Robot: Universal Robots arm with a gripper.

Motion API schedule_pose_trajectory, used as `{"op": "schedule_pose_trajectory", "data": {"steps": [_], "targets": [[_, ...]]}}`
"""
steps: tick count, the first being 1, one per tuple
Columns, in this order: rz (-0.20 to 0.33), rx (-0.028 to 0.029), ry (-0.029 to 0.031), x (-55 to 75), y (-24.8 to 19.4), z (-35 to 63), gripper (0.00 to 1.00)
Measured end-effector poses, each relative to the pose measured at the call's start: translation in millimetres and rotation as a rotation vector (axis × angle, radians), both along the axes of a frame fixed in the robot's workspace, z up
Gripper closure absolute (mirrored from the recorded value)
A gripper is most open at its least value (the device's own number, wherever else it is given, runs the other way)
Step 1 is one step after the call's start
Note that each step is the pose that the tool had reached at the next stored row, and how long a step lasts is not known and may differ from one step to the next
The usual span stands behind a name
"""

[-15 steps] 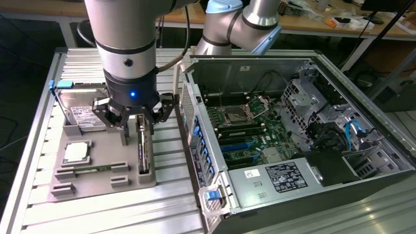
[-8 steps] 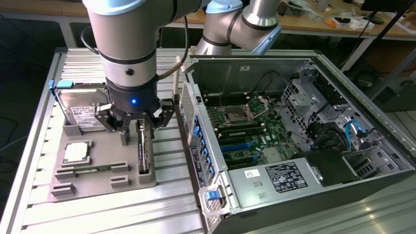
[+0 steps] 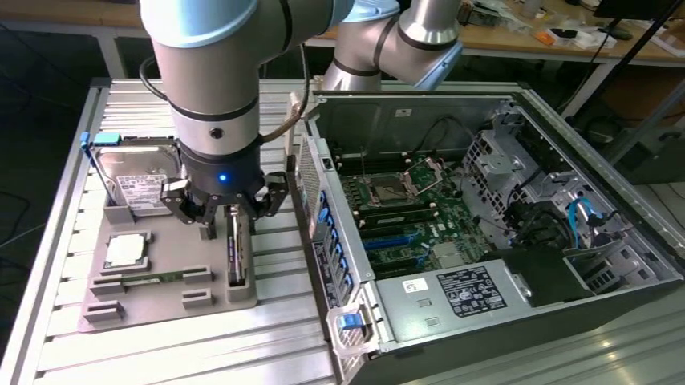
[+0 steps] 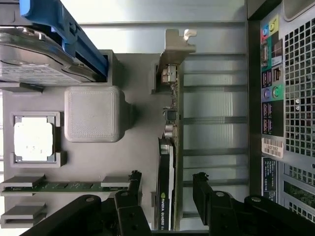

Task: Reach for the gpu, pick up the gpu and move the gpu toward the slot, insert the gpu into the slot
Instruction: 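Pick up the gpu and move the gpu toward the slot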

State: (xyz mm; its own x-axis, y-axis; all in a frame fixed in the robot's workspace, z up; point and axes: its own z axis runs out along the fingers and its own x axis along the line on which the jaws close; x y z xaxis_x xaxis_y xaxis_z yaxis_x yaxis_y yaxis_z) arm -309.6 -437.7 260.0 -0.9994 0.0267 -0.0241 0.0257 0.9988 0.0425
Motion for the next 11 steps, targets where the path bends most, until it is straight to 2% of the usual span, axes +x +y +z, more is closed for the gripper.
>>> {"op": "schedule_pose_trajectory", "data": {"steps": [4,11], "targets": [[-0.005,0.0,-0.0001,4.9,0.1,-6.0,0.46],[-0.008,0.0,0.0,3.9,0.0,-12.8,0.46]]}}
